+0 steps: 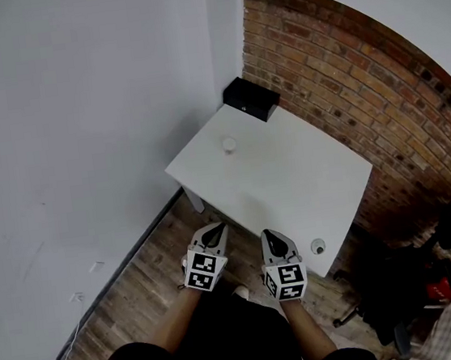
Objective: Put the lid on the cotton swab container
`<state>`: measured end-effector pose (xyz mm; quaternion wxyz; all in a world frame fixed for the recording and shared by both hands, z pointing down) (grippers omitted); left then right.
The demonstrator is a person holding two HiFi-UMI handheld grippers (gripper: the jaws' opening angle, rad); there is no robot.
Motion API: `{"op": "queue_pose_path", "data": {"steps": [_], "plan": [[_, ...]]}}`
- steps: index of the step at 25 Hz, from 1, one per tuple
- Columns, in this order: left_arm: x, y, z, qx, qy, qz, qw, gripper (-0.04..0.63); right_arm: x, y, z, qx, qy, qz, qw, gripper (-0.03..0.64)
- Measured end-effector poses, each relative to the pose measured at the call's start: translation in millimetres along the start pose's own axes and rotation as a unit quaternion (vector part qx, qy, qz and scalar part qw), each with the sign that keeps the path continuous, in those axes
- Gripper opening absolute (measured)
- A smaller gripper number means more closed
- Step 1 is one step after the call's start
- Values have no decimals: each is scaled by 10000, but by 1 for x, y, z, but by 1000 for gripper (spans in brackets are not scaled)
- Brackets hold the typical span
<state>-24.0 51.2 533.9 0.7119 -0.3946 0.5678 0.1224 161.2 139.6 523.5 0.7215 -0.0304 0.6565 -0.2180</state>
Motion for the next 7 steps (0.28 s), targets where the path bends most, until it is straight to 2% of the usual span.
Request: {"op": "queue_pose_path", "data": {"steps": [7], "plan": [[-1,8,8,35,-22,41,10000,15,-2,10,-6,51,28,11,10000,21]]}}
Point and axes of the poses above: the fingertips, and each gripper's own axes: y backward along the fingers, z to its right, x out of its top, the point moved 10 cm from there along y, backward along the fingers, and after that the axes turned 6 degrees about x, right-handed, at the moved point
